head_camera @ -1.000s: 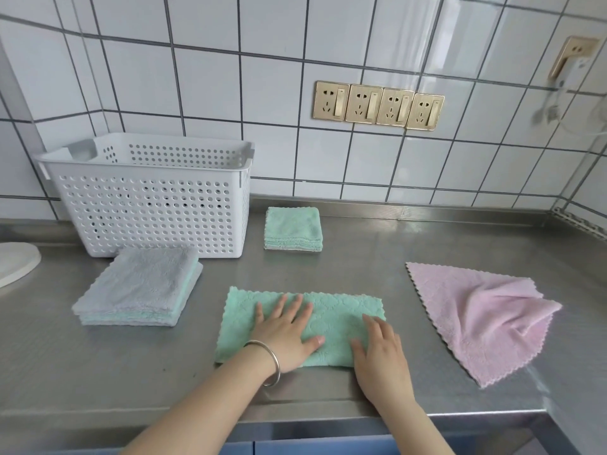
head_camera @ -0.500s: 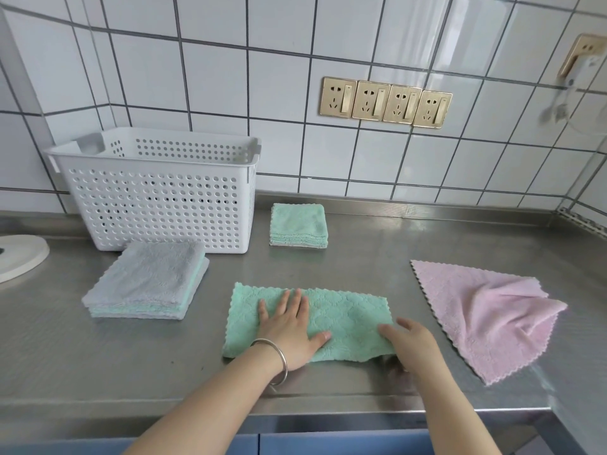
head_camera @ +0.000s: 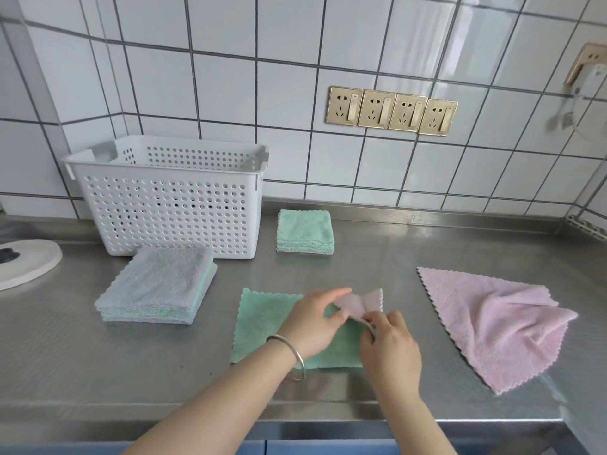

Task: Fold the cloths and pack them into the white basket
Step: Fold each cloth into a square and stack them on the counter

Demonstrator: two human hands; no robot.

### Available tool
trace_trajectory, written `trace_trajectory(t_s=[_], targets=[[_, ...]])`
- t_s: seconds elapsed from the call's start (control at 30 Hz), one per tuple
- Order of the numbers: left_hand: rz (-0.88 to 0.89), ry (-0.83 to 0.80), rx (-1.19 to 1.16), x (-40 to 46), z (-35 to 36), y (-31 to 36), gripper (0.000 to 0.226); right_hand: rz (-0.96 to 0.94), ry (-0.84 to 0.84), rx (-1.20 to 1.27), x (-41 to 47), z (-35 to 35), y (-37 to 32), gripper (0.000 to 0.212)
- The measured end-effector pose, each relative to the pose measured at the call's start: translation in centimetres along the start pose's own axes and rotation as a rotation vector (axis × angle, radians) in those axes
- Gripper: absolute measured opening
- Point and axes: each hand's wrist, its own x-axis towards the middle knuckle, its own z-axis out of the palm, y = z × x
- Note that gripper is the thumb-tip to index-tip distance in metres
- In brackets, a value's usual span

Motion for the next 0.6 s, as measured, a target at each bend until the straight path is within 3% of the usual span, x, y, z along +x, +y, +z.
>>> trace_trajectory(t_s=[0.1,0.23,0.3,0.37,0.4,0.47,0.53,0.6], targets=[[-0.150,-0.119,-0.152,0.5,0.6,1.9,0.036,-0.016,0.023,0.051,-0.2,0.7,-0.6,0.022],[-0.322,0.137,-0.277,0.4,1.7,1.8,0.023,-0.074,0.055,0.089,-0.7,0.8,-1.2,0.022],[-0.376,0.148,-0.620,0.1,2.1,2.1,0.009,-0.171,0.106,0.092,-0.7,0.8,-1.2,0.015],[-0.455,0.073,-0.963,-0.1,2.3,2.8,0.016,-0.277,0.136,0.082,-0.8,0.8,-1.1,0.014],[-0.491,0.083,-1.009,0.0,2.2,2.9,0.020,-0.327,0.143,0.066,-1.0,0.9,-1.2,0.016],[-0.547,0.153,-0.954,0.4,1.8,2.5,0.029,-0.425,0.152,0.019,-1.4,1.1,-1.5,0.022],[-0.596,0.209,-0.877,0.6,1.1,1.9,0.054,-0.529,0.151,-0.001,-1.7,1.0,-2.2,0.021],[-0.578,0.229,-0.818,0.6,0.2,1.4,0.044,-0.622,0.117,0.029,-1.7,0.6,-3.1,0.013]])
